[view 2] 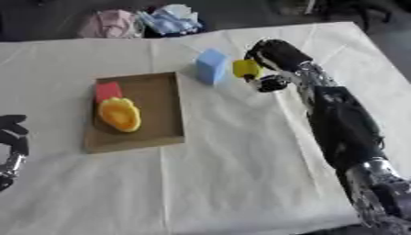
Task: Pick up objects on the table and place them in the box.
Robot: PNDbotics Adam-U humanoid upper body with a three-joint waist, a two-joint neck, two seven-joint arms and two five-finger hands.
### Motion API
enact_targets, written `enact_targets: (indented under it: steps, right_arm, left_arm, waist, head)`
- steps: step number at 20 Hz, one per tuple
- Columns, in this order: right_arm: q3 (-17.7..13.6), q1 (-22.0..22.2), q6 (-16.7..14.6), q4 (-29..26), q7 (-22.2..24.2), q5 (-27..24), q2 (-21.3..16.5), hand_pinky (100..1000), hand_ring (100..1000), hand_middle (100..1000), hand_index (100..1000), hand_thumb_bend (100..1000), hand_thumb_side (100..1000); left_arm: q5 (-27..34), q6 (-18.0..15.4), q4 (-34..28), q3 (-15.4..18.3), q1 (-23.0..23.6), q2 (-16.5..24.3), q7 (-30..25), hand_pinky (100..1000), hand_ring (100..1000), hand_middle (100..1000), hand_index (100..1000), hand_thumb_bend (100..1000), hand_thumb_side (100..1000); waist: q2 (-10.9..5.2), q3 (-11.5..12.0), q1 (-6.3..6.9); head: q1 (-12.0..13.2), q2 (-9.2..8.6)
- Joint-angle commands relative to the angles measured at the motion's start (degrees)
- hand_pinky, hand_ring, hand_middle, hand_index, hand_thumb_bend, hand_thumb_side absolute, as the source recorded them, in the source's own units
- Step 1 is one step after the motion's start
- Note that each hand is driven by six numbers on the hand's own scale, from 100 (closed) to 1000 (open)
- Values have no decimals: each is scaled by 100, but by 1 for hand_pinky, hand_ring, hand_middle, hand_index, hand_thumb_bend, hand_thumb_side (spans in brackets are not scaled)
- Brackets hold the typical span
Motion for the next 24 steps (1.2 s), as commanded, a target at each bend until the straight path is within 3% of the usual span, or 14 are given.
enact_targets:
  steps: [1, 3, 4, 5, 10, 15, 18, 24]
  right_arm:
    - [208, -211, -449, -310, 151, -374, -5, 671, 553, 247, 318, 100, 197]
    - [411, -270, -797, -429, 402, -588, 68, 678, 562, 257, 329, 100, 199]
    - [549, -308, -878, -499, 547, -682, 129, 683, 569, 264, 338, 100, 247]
    - [716, -345, -917, -584, 703, -787, 201, 685, 573, 268, 342, 100, 202]
    - [1531, -480, -954, -963, 1606, -1473, 593, 700, 595, 296, 375, 100, 209]
    - [1988, -493, -955, -1230, 2678, -2304, 896, 719, 619, 339, 424, 100, 215]
    - [2120, -462, -955, -1343, 3452, -2827, 971, 745, 666, 418, 513, 100, 226]
    - [2302, -447, -955, -1737, 5251, -3848, 926, 797, 772, 648, 790, 100, 262]
  left_arm:
    - [26, -15, -107, 61, -10, 63, -2, 659, 565, 613, 839, 100, 554]
    - [27, -18, -107, 57, -14, 63, -6, 659, 565, 613, 839, 100, 554]
    - [29, -21, -107, 54, -17, 64, -9, 660, 565, 613, 839, 100, 555]
    - [30, -22, -107, 52, -19, 65, -11, 660, 565, 613, 839, 100, 555]
    - [41, -34, -107, 36, -36, 74, -27, 660, 565, 613, 839, 100, 556]
    - [50, -40, -107, 26, -45, 76, -40, 660, 565, 612, 839, 100, 557]
    - [51, -41, -107, 23, -47, 75, -45, 660, 565, 612, 839, 100, 558]
    - [57, -38, -107, 16, -49, 76, -56, 660, 565, 612, 839, 100, 560]
  waist:
    - [-143, 2, -15]
    - [-144, 8, -16]
    - [-144, 17, -17]
    - [-144, 24, -18]
    - [-146, 65, -25]
    - [-145, 102, -26]
    - [-141, 109, -27]
    - [-140, 89, -40]
  head:
    - [-27, 26]
    - [-40, 26]
    - [-50, 26]
    - [-58, 26]
    - [-103, 26]
    - [-136, 26]
    - [-143, 26]
    - [-153, 26]
